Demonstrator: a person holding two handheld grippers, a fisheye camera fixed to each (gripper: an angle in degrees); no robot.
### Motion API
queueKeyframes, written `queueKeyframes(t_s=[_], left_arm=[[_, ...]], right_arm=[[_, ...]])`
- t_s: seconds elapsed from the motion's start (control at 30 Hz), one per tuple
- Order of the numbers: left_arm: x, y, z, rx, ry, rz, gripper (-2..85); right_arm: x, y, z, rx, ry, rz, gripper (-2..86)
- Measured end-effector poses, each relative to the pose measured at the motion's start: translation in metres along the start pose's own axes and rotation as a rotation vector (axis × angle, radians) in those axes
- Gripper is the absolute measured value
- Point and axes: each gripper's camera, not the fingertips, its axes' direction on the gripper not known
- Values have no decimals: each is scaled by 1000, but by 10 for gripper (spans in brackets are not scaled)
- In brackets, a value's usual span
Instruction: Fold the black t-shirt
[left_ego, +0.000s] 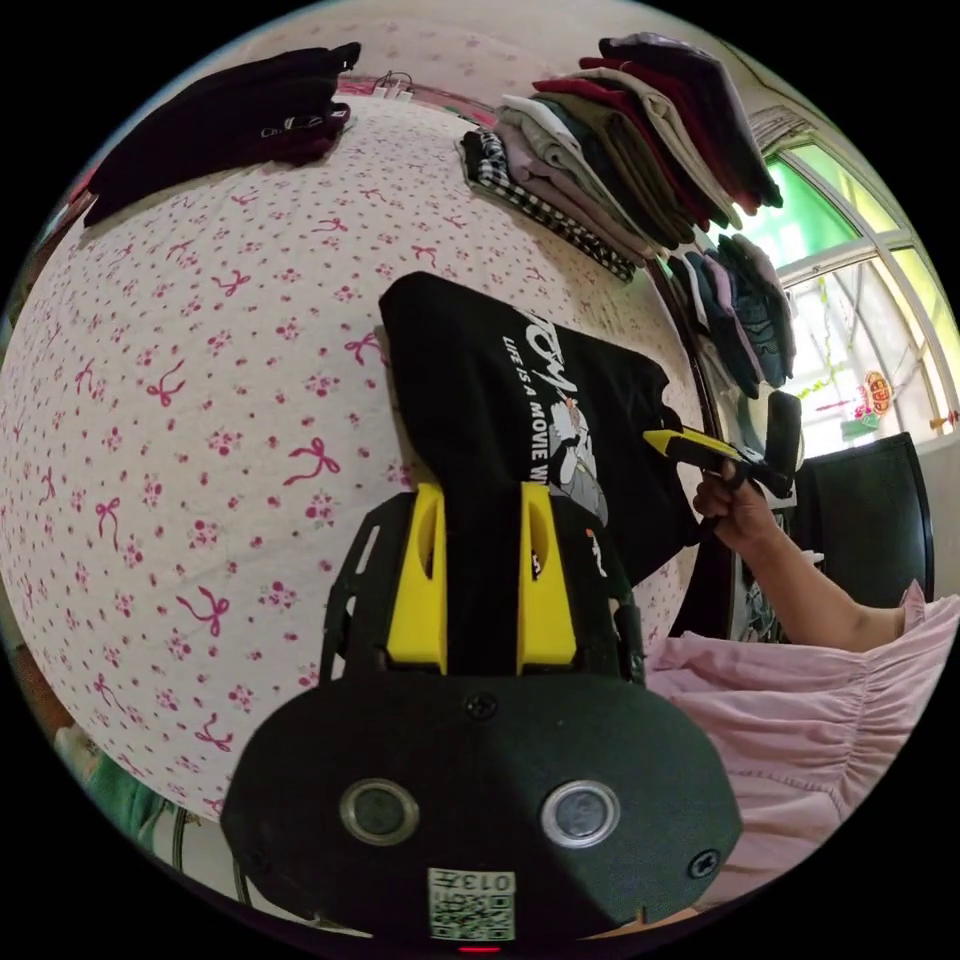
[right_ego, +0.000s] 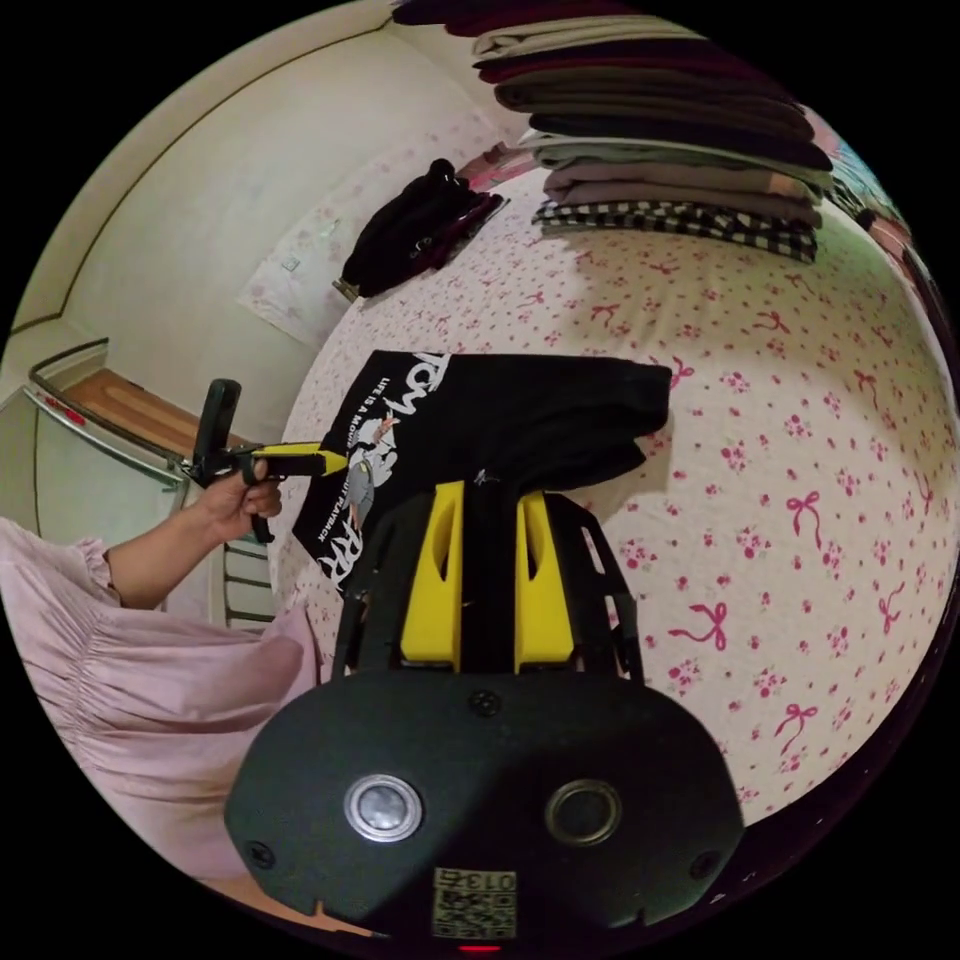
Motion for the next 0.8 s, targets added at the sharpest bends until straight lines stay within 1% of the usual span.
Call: queueKeyframes(t_s=[0.1,0.2,0.27,0.37,0.5,0.57,0.67,0.8], left_arm=[[-7,0,-8,17,26,-67,102],[-11,0,-15,14,82,-114,68],[6,3,-32,49,7,-49,61],[26,9,-60,110,2,30,59],[28,15,-102,202,18,61,59],[18,13,-133,268,40,71,59],[0,-2,-169,321,46,102,59],[-36,-36,-213,366,40,162,59]], right_arm=[[3,-10,16,-5,-26,37,50],[-5,-27,26,-34,-11,19,20],[-20,-37,30,-47,36,-50,13],[-48,-49,17,36,52,-124,8],[-99,-74,-2,133,102,-231,5],[-121,-91,-7,171,115,-269,4],[-156,-130,-7,230,121,-316,4],[-209,-212,11,288,134,-362,5]])
